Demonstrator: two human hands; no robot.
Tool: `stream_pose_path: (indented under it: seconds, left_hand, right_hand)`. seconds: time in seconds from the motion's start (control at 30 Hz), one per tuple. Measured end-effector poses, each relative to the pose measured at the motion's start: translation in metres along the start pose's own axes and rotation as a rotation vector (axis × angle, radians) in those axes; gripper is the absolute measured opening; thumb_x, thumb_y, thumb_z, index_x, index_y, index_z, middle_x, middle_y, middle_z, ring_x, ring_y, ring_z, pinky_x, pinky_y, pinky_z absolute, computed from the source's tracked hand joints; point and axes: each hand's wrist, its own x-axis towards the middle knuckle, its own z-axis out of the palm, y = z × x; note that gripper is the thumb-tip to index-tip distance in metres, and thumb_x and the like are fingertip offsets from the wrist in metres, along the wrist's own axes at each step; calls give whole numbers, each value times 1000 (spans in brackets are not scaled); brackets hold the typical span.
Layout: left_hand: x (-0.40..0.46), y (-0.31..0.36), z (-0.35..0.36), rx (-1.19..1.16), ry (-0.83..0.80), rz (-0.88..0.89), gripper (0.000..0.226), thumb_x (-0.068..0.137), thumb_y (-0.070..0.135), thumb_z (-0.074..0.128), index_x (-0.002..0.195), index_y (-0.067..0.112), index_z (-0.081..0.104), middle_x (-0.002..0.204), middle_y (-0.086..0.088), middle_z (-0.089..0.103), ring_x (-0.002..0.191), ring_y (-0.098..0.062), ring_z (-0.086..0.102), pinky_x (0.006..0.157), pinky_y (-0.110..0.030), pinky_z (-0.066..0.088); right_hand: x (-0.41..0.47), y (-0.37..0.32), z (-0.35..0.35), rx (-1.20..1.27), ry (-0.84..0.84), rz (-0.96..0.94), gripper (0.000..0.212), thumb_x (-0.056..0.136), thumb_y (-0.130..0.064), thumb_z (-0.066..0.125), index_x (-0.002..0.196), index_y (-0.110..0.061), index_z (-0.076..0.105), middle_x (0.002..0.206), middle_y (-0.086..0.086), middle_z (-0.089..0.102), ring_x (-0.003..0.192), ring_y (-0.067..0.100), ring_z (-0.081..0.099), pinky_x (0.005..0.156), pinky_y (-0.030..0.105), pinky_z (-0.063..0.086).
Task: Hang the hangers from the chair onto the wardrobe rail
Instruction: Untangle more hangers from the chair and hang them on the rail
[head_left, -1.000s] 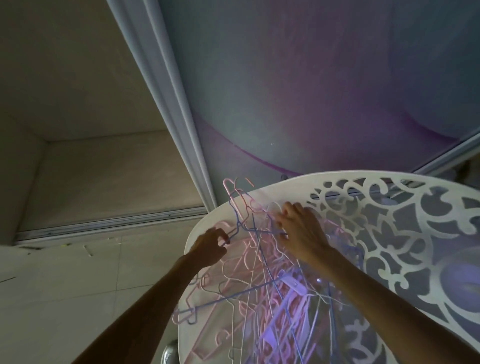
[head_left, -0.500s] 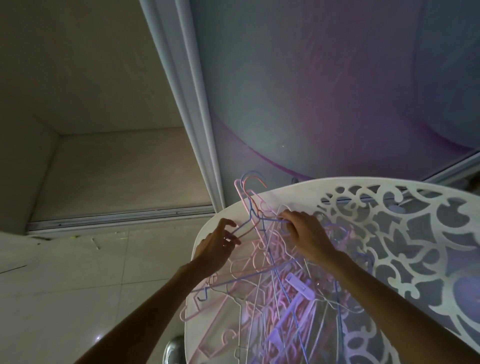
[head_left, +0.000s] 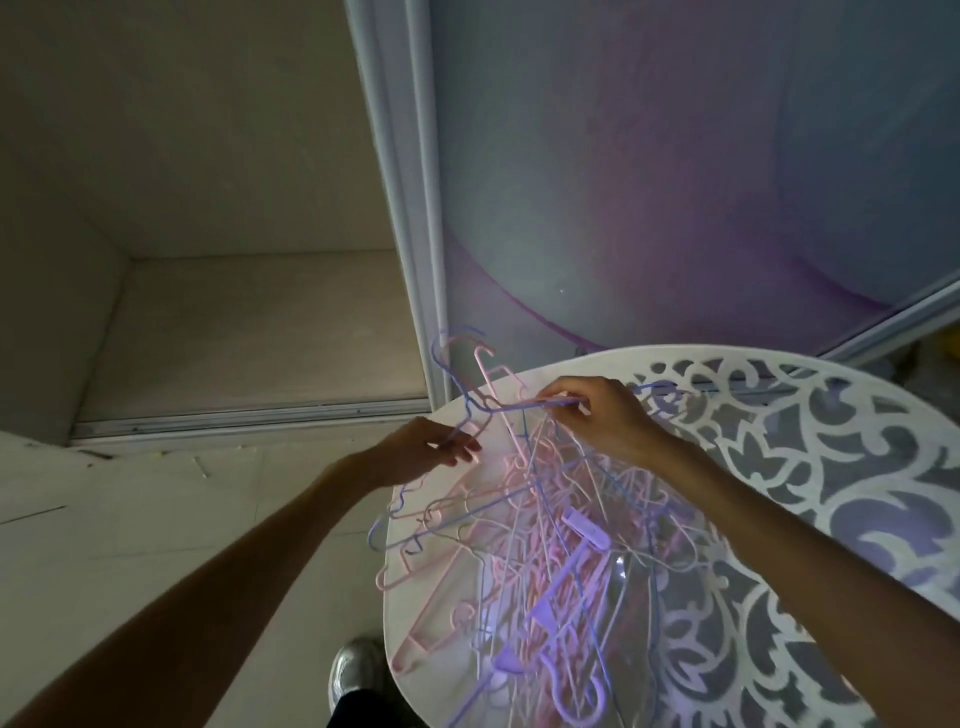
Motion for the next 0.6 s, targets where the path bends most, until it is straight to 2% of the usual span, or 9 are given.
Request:
stream_pose_path:
  seconds: [0.07,0.1,0.17,0.23,0.3,0.37,0.43,0.53,0.6]
  left_hand:
    - [1,-4,-8,9,-8,-27,28,94,-1,48,112,16,59,56,30,64,58,15,59,56,-1,42]
    - [2,-9,-10,44,-10,-23,25,94,2,49,112,13,62,57,30,64,58,15,59,60,-2,44]
    - [8,-26,-6,70,21,-30,22,93,3,52,109,0,67,61,29,65,61,13,59,76,-10,50]
    - [10,-44,1,6,71,-89,23,91,2,54,111,-2,65,68,22,69,68,9,61,88,-28,50]
    - [9,-59,4,25,91,-129,29,89,4,58,118,3,61,92,4,70,84,-8,60,88,-32,48]
    - [8,-81,4,107,60,-163,38,88,6,61,126,8,55,118,-12,61,101,-20,56,92,-33,45]
    - [6,-99,4,212,15,-239,42,89,9,60,130,11,52,130,-13,54,107,-22,53,98,-31,41]
    - [2,-122,11,249,-28,-299,38,92,9,55,129,11,53,128,-10,55,113,-24,55,89,-21,41]
    - [2,-131,18,131,61,-296,22,92,8,56,112,12,60,113,-14,62,102,-25,59,75,-16,43]
  right_hand:
    - [5,-6,3,29,-52,6,11,83,-30,66,93,-26,70,86,-7,70,74,13,61,70,27,45]
    - [7,-9,6,13,-68,15,14,83,-36,66,93,-27,71,87,-7,71,75,12,62,71,26,46]
    - [10,-9,17,-2,-75,49,22,85,-42,62,96,-26,72,93,-6,73,84,14,65,78,29,48]
    - [12,-7,26,-18,-89,101,26,86,-43,60,99,-24,71,99,-2,73,91,17,65,84,32,49]
    - [14,0,30,-20,-105,142,27,87,-43,59,100,-23,71,100,-2,72,93,18,65,86,33,49]
    - [14,6,32,-1,-109,183,27,87,-42,59,101,-22,71,99,-2,71,94,18,65,86,34,48]
    - [15,13,36,23,-105,218,29,88,-40,59,104,-20,70,98,-1,70,92,18,63,85,35,48]
    - [17,21,46,36,-77,268,30,87,-39,60,104,-18,71,96,1,70,91,20,62,85,37,48]
    - [17,23,52,23,-17,284,25,86,-39,61,98,-19,72,88,0,69,88,21,63,84,37,48]
